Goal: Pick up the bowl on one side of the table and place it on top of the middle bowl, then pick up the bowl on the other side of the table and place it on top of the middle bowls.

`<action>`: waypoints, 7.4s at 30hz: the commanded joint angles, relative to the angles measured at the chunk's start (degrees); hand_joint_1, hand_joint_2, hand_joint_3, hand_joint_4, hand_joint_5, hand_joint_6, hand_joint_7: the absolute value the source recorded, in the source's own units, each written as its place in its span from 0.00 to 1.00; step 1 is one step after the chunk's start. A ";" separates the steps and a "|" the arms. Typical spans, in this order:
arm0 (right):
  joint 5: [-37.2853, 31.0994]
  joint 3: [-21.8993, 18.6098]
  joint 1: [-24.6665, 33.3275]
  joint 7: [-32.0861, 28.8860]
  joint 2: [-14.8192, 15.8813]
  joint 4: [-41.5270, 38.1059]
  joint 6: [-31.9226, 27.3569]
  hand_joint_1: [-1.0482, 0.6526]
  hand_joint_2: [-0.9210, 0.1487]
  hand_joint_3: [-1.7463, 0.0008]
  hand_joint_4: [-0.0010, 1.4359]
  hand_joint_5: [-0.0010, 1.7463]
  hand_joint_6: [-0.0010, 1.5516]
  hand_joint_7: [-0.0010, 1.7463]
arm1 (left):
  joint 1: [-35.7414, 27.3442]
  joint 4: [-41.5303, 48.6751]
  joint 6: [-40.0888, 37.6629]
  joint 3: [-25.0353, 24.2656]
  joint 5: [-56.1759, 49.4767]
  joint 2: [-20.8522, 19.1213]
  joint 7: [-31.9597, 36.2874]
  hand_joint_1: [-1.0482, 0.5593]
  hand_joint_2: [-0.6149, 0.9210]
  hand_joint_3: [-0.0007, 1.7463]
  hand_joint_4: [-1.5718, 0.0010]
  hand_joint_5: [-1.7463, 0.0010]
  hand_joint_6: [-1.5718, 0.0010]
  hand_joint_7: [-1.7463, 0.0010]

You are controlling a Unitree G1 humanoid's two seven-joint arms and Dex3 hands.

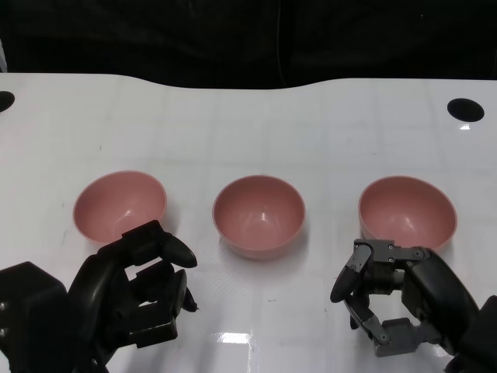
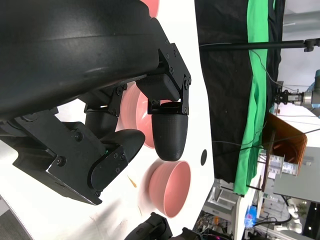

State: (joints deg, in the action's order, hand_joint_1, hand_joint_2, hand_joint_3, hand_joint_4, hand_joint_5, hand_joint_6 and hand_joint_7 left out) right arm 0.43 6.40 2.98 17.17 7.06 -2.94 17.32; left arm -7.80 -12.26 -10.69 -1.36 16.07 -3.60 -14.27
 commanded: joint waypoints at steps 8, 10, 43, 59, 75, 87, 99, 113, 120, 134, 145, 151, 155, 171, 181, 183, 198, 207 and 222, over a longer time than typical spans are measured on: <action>0.33 -0.40 0.13 -0.10 0.51 0.28 -0.27 0.56 0.48 0.30 0.59 0.87 0.54 0.68 | 0.00 0.43 0.83 -0.95 0.31 -0.68 -0.55 0.60 0.69 0.73 0.55 0.02 0.53 0.19; 0.53 -0.46 0.10 -0.02 0.49 0.25 -0.50 0.56 0.48 0.30 0.59 0.87 0.54 0.68 | 0.08 0.76 1.04 -1.05 0.47 -0.65 -0.82 0.60 0.69 0.73 0.55 0.02 0.53 0.19; -39.26 -0.48 -5.54 -24.89 8.56 -0.87 -3.47 0.28 0.08 1.00 0.03 0.35 0.19 0.00 | -0.34 0.54 1.72 -1.24 0.43 -0.76 -1.15 0.60 0.68 0.75 0.54 0.03 0.52 0.20; -49.95 7.69 -15.17 -23.36 10.96 -10.82 -18.60 0.29 0.02 0.99 0.08 0.34 0.22 0.02 | 0.13 0.14 1.13 -0.48 0.00 -0.44 -0.29 0.60 0.68 0.73 0.55 0.03 0.52 0.20; -51.00 17.30 -30.63 -23.15 11.90 -34.13 -19.48 0.37 0.00 0.89 0.61 0.45 0.65 0.06 | -0.55 -1.32 0.51 -0.11 0.19 0.10 0.32 0.60 0.69 0.72 0.54 0.04 0.51 0.22; -51.16 19.90 -36.51 -45.54 12.23 -42.55 -6.44 0.49 0.02 0.90 0.62 1.00 0.42 1.00 | 0.03 -1.32 0.46 0.47 -0.51 0.89 1.58 0.60 0.67 0.74 0.53 0.02 0.51 0.19; -49.60 20.14 -37.26 -51.04 8.99 -29.82 1.85 0.46 0.42 0.37 0.65 1.00 0.46 1.00 | -0.54 -1.84 0.43 0.42 -0.09 0.91 1.31 0.59 0.66 0.75 0.53 0.02 0.52 0.20; -49.47 23.96 -40.92 -48.97 0.55 -34.76 4.27 0.48 0.51 0.32 0.68 1.00 0.49 1.00 | -0.89 -1.63 1.59 0.90 -1.50 0.65 1.24 0.60 0.66 0.74 0.52 0.03 0.51 0.21; -48.80 25.45 -42.53 -49.59 -1.14 -41.56 7.12 0.48 0.49 0.32 0.68 1.00 0.49 1.00 | -1.41 -2.29 1.14 1.20 -1.91 0.89 1.32 0.60 0.67 0.74 0.52 0.04 0.51 0.20; -49.39 29.75 -43.80 -41.17 -1.20 -47.00 6.39 0.42 0.24 0.58 0.58 0.62 0.61 0.27 | -1.55 -3.70 -0.83 1.74 -1.77 1.39 2.06 0.60 0.68 0.72 0.55 0.02 0.53 0.19; -47.83 28.98 -40.43 -32.03 1.25 -40.02 3.73 0.16 0.00 0.75 0.15 0.18 0.25 0.00 | -1.27 -3.09 -0.54 1.71 -1.33 1.31 1.39 0.60 0.71 0.69 0.55 0.02 0.52 0.21; -48.68 29.42 -39.38 -31.04 2.29 -38.38 2.31 0.16 0.00 0.76 0.07 0.16 0.17 0.00 | -1.23 -2.99 -0.26 1.84 -2.27 0.85 1.62 0.60 0.69 0.71 0.55 0.02 0.51 0.21; -48.69 29.55 -38.76 -30.15 2.99 -37.16 1.89 0.13 0.00 0.74 0.04 0.16 0.14 0.00 | -1.22 -3.00 -0.48 1.76 -1.96 0.90 1.57 0.61 0.68 0.72 0.54 0.03 0.51 0.21; -50.96 29.96 -35.37 -32.50 3.39 -33.99 -1.62 0.12 0.00 0.72 0.00 0.19 0.11 0.00 | -1.50 -3.04 -0.09 1.90 -2.50 0.07 1.38 0.60 0.68 0.71 0.55 0.02 0.52 0.22; -51.35 30.67 -36.00 -34.11 2.35 -39.28 -2.58 0.12 0.00 0.72 0.00 0.13 0.07 0.00 | -1.65 -3.70 -0.74 1.73 -1.74 0.38 1.68 0.59 0.71 0.67 0.56 0.03 0.53 0.20; -51.19 30.68 -36.07 -33.98 2.31 -39.46 -2.56 0.12 0.00 0.71 0.00 0.13 0.07 0.00 | -1.65 -3.56 -0.54 1.73 -1.66 0.34 1.55 0.59 0.72 0.66 0.56 0.02 0.53 0.20; -49.48 29.27 -34.91 -34.25 2.75 -36.43 -2.04 0.15 0.00 0.73 0.00 0.14 0.06 0.01 | -1.74 -3.79 -0.41 1.95 -2.05 0.27 1.73 0.60 0.69 0.71 0.56 0.02 0.53 0.20; -48.26 27.85 -33.50 -35.36 3.33 -33.10 -1.32 0.16 0.00 0.72 0.00 0.15 0.06 0.01 | -1.77 -3.87 -0.32 1.87 -2.32 0.21 1.90 0.58 0.71 0.67 0.56 0.03 0.54 0.19; -42.69 21.90 -28.77 -32.64 6.21 -21.08 2.65 0.16 0.00 0.72 0.00 0.15 0.04 0.00 | -1.12 -2.26 0.62 1.68 -1.90 0.37 1.30 0.60 0.71 0.67 0.55 0.03 0.52 0.19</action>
State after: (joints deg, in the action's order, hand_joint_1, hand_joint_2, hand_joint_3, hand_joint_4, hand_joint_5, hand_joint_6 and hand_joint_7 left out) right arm -43.36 29.38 -26.43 -16.31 11.97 -25.63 19.60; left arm -9.05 -14.94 -10.79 0.73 14.08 -2.84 -12.72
